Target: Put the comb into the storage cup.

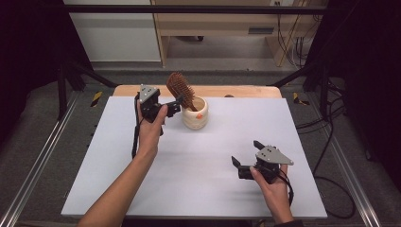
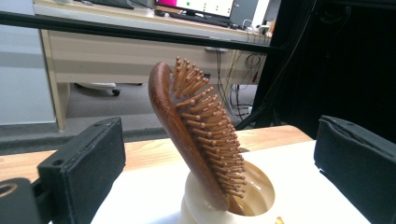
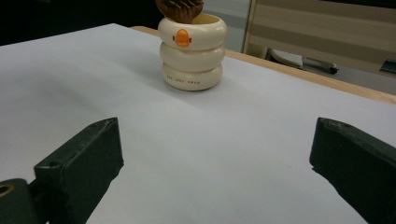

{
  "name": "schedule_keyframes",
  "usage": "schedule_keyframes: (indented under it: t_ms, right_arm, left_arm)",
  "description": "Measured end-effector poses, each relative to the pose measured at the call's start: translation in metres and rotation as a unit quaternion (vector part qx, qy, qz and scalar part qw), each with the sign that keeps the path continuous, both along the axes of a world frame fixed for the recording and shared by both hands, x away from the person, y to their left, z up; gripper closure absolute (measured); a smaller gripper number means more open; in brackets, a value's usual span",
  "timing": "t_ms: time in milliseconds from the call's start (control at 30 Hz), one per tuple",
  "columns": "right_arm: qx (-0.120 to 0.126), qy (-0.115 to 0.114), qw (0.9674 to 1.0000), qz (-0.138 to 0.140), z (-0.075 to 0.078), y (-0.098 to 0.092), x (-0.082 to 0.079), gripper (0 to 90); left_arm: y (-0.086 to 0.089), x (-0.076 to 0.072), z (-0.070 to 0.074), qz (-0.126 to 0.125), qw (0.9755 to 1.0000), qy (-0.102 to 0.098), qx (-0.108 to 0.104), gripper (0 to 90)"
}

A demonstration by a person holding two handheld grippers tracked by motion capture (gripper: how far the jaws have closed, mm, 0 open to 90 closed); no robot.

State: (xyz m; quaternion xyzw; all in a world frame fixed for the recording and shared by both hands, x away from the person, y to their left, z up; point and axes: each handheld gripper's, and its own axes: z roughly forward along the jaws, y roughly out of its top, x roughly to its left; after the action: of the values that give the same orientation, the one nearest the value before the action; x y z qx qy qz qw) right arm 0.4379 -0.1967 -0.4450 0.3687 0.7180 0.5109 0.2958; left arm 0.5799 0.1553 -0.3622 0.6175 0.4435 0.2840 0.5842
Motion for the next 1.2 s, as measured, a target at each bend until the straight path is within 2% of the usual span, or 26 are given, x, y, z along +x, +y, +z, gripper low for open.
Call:
schedule_keyframes:
  t_ms: [367,733,1000,1200]
  right_arm:
    - [-0.001,0.001,1.0000,0.000,0.000,0.000,0.000,2.8]
    - [-0.002,0.001,1.0000,0.001,0.000,0.001,0.000,2.8]
    - [-0.003,0.001,1.0000,0.002,-0.001,0.001,0.000,2.8]
    - [-0.003,0.001,1.0000,0.002,-0.001,0.001,0.000,2.8]
  left_arm:
    - [0.002,-0.006,0.004,-0.007,0.9999,-0.009,-0.008,2.3]
    - [-0.001,-0.015,0.002,-0.025,0.9997,-0.008,-0.001,2.2]
    - [0.000,-0.022,0.003,-0.035,0.9993,-0.004,-0.014,2.2]
    - [0.000,-0.025,0.005,-0.040,0.9991,-0.005,-0.011,2.0]
